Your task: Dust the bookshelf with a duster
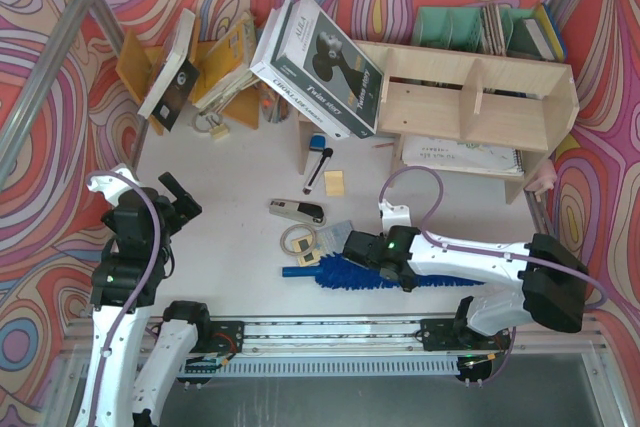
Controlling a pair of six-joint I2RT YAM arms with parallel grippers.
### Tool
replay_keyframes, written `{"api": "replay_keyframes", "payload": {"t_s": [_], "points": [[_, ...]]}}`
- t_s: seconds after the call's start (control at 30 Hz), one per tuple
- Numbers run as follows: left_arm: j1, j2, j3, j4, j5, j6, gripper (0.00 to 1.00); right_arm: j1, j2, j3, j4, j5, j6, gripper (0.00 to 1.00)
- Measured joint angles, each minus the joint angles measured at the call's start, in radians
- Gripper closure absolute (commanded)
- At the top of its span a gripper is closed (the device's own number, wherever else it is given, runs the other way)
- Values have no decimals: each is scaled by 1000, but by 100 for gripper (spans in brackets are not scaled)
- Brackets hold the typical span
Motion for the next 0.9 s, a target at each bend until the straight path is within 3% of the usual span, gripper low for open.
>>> {"api": "replay_keyframes", "payload": {"t_s": [0.6, 0.9], "points": [[0, 0, -1, 0, 0, 0, 2, -1, 18, -4, -2, 12, -11, 88], [0, 0, -1, 0, 0, 0, 2, -1, 18, 71, -40, 40, -18, 89]]}}
